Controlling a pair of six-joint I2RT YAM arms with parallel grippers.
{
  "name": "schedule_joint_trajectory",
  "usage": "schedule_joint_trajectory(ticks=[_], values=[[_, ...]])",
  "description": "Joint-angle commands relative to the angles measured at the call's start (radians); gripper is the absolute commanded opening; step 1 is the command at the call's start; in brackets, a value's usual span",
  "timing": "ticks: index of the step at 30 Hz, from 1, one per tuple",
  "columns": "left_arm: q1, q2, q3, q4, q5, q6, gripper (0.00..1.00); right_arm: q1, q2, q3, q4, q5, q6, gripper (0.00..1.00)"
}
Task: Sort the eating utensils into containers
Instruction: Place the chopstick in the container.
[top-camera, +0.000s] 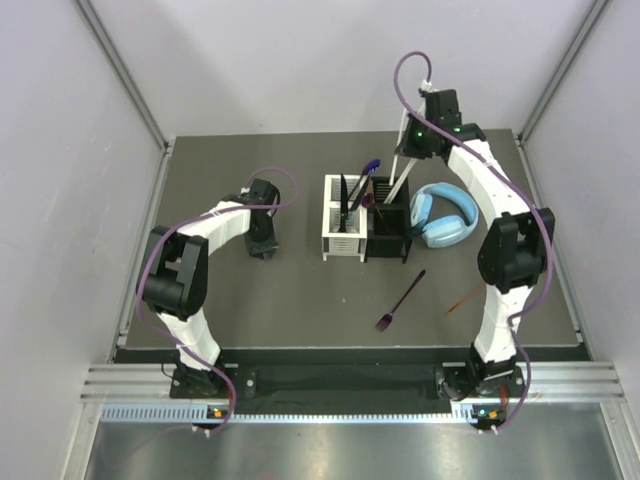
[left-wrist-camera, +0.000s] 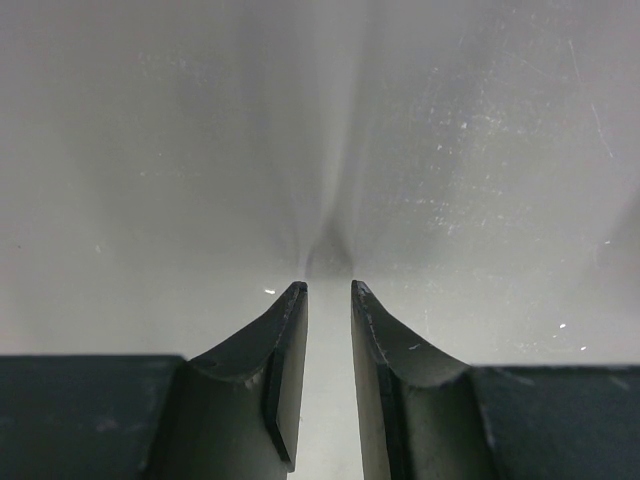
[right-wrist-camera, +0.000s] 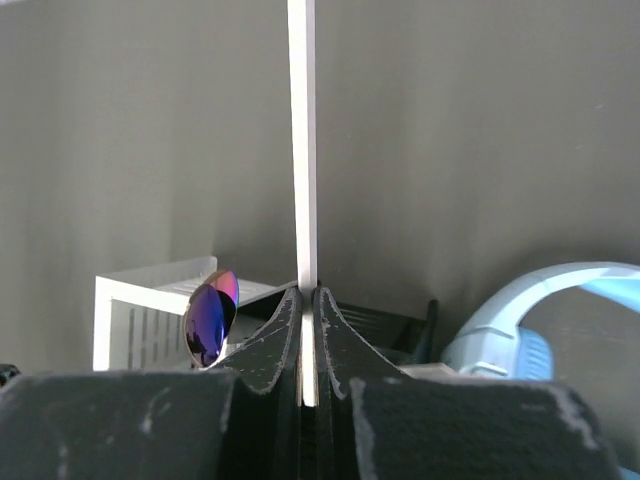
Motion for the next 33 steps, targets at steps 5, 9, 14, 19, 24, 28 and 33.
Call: schedule_joint_trajectory(ticks=[5,9,14,19,24,28,33], values=[[0.005,-0.026,0.003,-0.008,-0.022,0.011,0.3,0.052,-0.003,-0.054,0.084,0.011,0.015,0.0],[0.005,-0.02,0.012,-0.011,-0.023,0.014,0.3,0.061,-0.008,-0.108,0.114,0.014,0.014,0.0],[0.005,-0.02,0.02,-0.016,-0.025,0.016,0.29,0.069,-0.012,-0.148,0.101,0.012,0.001,0.0],[0.005,-0.023,0.009,-0.009,-0.023,0.017,0.3,0.07,-0.083,-0.255,0.139,-0.012,0.001,0.01],[0.005,-0.02,0.006,-0.005,-0.02,0.014,0.29,0.072,-0.115,-0.34,0.167,-0.012,0.018,0.0],[0.005,-0.023,0.006,-0.006,-0.02,0.014,0.29,0.076,-0.135,-0.374,0.179,-0.015,0.02,0.0],[0.005,-0.028,-0.003,0.0,-0.022,0.014,0.29,0.079,-0.134,-0.375,0.16,-0.015,0.004,0.0]])
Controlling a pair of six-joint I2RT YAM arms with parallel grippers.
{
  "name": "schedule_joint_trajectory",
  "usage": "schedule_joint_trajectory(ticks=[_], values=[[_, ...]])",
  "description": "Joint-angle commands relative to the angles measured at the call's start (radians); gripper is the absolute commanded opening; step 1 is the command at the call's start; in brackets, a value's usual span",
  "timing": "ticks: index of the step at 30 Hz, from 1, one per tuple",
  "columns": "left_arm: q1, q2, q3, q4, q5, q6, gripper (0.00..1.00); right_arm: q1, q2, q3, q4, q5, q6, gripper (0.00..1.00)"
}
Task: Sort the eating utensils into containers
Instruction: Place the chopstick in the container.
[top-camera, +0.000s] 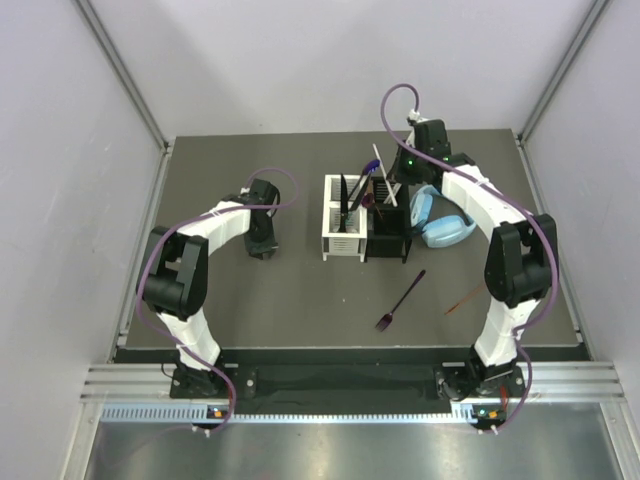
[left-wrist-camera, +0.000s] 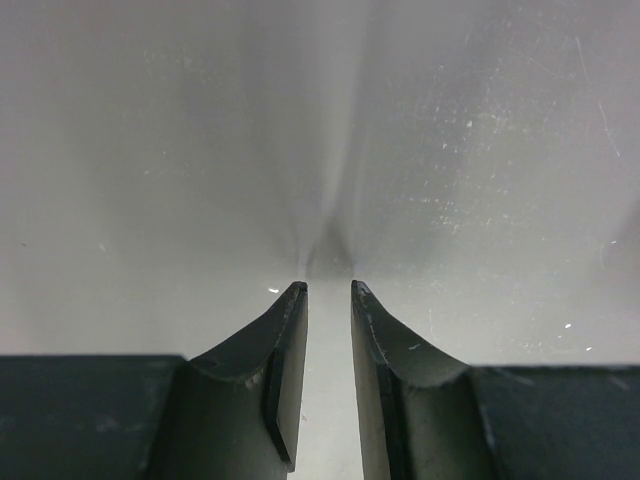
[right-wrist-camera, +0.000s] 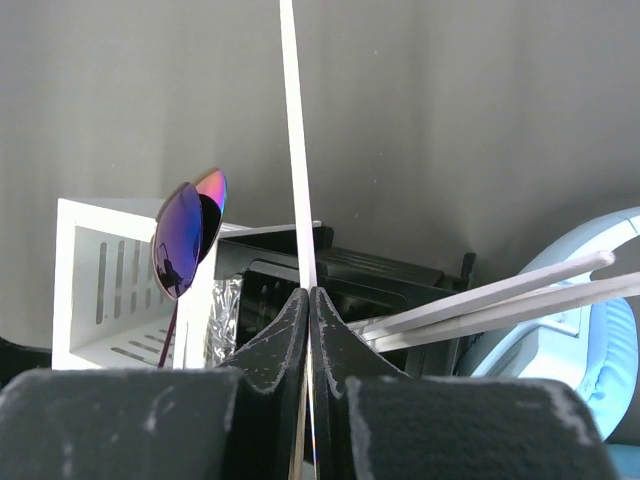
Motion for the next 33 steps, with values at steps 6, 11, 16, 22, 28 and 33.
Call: schedule_joint_trajectory(ticks=[6,11,16,22,28,33], values=[[0.005,-0.034,-0.014,0.005,-0.017,0.01,0.29,0.022,-0.026,-0.043,-0.06,0.002,-0.022,0.0],[0.005,-0.038,-0.025,0.008,-0.014,0.012,0.29,0.023,0.013,-0.014,-0.083,-0.001,-0.049,0.0],[0.005,-0.038,-0.023,0.006,-0.017,0.012,0.29,0.023,0.069,0.06,-0.136,-0.04,-0.057,0.19],[0.005,-0.044,-0.035,0.011,-0.02,0.013,0.29,0.024,0.045,0.04,-0.147,-0.048,-0.065,0.2],[0.005,-0.032,-0.023,0.009,-0.014,0.012,0.29,0.024,0.014,0.005,-0.11,-0.019,-0.06,0.0],[0.005,-0.031,-0.029,0.012,-0.006,0.012,0.29,0.026,-0.03,-0.04,-0.046,-0.019,-0.057,0.0]])
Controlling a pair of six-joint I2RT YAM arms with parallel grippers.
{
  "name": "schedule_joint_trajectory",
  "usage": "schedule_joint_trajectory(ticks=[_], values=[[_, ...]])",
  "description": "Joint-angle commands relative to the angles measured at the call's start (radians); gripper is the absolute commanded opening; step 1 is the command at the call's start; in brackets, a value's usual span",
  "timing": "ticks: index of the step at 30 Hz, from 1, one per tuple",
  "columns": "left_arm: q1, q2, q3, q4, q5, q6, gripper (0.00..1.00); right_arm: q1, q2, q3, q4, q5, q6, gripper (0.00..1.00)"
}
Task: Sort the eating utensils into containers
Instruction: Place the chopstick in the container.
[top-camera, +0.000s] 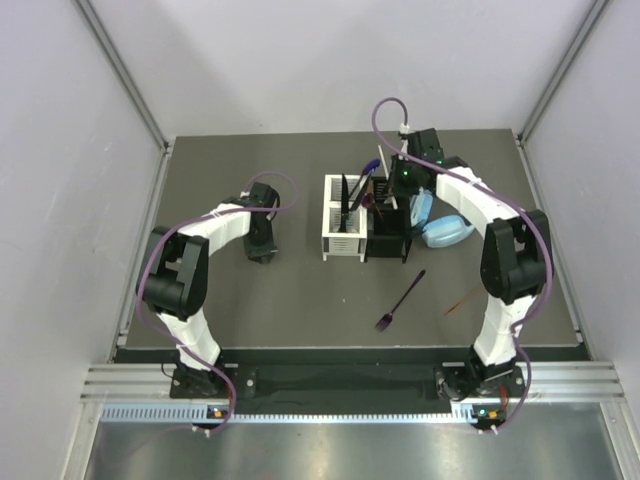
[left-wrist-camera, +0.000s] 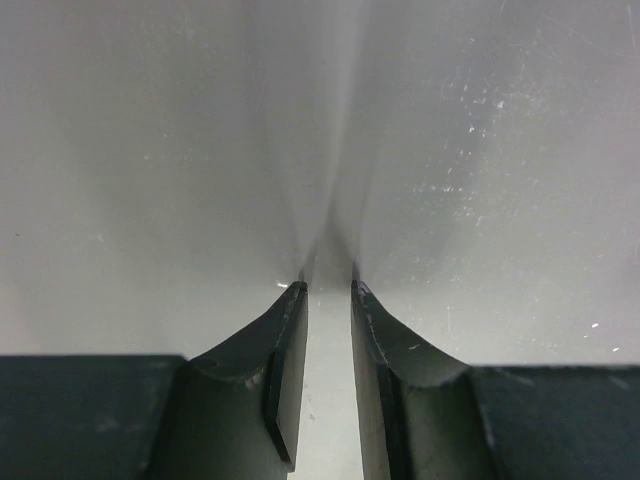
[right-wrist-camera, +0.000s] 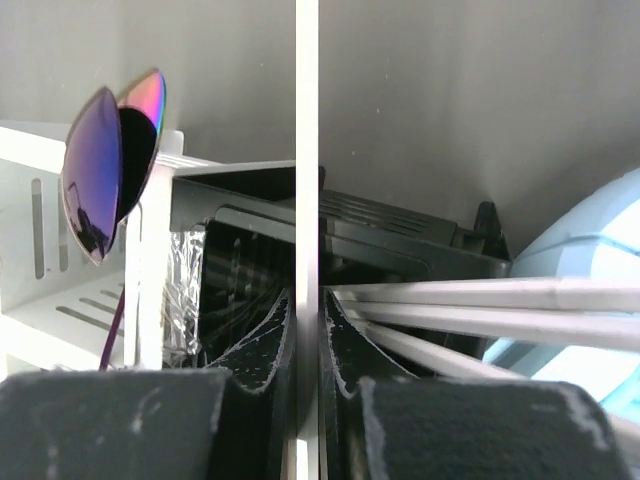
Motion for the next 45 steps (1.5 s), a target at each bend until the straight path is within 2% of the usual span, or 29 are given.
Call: schedule_joint_trajectory(ticks=[1,8,13,19,22,27,31,36,42,45], values=[[0.005,-0.029,-0.003,0.014,-0.001,0.011,0.29,0.009,-0.085,-0.052,0.064,0.023,-0.009,0.0],[0.005,-0.028,-0.011,0.017,0.002,0.011,0.29,0.01,-0.181,-0.184,0.288,0.033,-0.018,0.0],[0.005,-0.025,-0.006,0.011,0.0,0.014,0.29,0.009,-0.185,-0.178,0.382,0.027,-0.03,0.0],[0.005,-0.01,0.0,0.006,0.006,0.014,0.29,0.009,-0.122,-0.15,0.463,0.03,-0.058,0.0],[0.005,-0.005,0.0,0.005,0.006,0.015,0.29,0.009,-0.082,-0.174,0.563,0.012,-0.047,0.0],[0.005,-0.002,-0.016,0.017,0.002,0.018,0.29,0.013,-0.06,-0.311,0.825,-0.011,-0.038,0.0],[0.005,-0.023,-0.032,0.023,-0.01,0.026,0.29,0.016,-0.037,-0.4,0.928,-0.006,-0.019,0.0],[0.005,-0.083,-0.057,0.023,-0.03,0.032,0.29,0.024,-0.051,-0.474,1.002,-0.016,-0.018,0.0],[0.005,-0.103,-0.092,0.043,-0.041,0.029,0.29,0.035,-0.134,-0.567,0.985,-0.031,-0.026,0.0],[0.004,-0.111,-0.082,0.042,-0.052,0.035,0.29,0.036,-0.16,-0.607,0.968,-0.025,-0.013,0.04]])
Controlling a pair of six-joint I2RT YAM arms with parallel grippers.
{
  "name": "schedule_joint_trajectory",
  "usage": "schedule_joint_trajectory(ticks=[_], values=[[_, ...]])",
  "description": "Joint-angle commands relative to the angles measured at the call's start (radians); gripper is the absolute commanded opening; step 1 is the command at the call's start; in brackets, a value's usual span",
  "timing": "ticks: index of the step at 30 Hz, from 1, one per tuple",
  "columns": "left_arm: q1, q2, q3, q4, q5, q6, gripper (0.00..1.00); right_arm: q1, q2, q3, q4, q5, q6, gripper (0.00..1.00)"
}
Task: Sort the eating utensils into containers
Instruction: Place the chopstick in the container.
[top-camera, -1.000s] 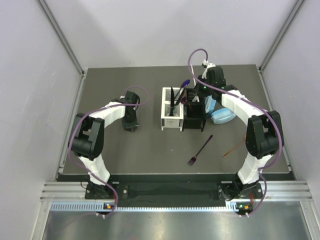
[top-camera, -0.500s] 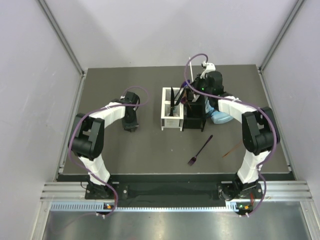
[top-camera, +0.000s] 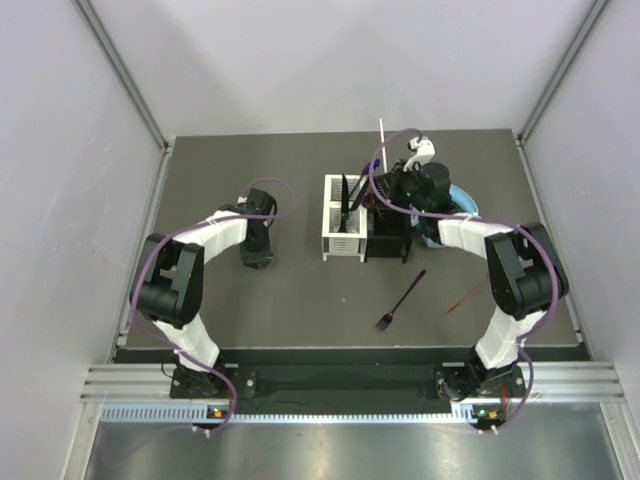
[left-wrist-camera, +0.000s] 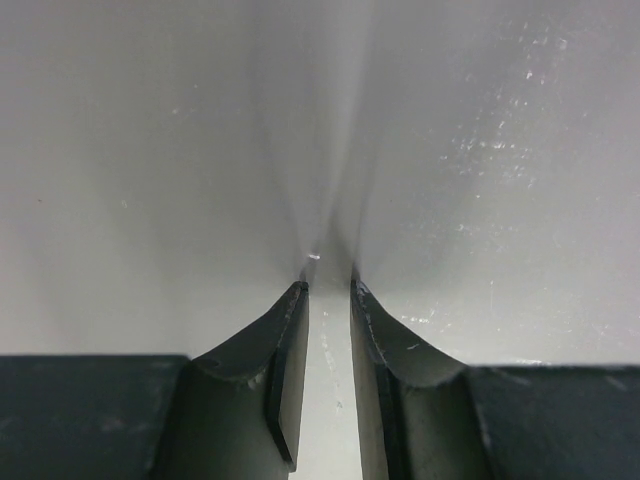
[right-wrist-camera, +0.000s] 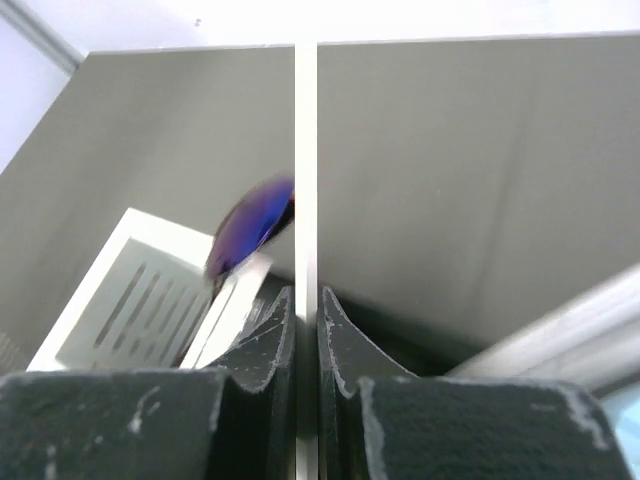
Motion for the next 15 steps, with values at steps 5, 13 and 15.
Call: schedule_joint_trajectory(ticks=[5,13,15], values=[[0.004,-0.057,0.015,0.02,-0.034,0.017,0.29,0.027,-0.079,-0.122,-0.103,-0.023,0.032,0.1],[0.004,-0.078,-0.008,0.031,-0.031,0.017,0.29,0.028,-0.107,-0.159,-0.105,-0.005,0.023,0.28],[0.004,-0.083,-0.013,0.031,-0.031,0.017,0.29,0.03,-0.125,-0.168,-0.103,0.004,0.031,0.29]])
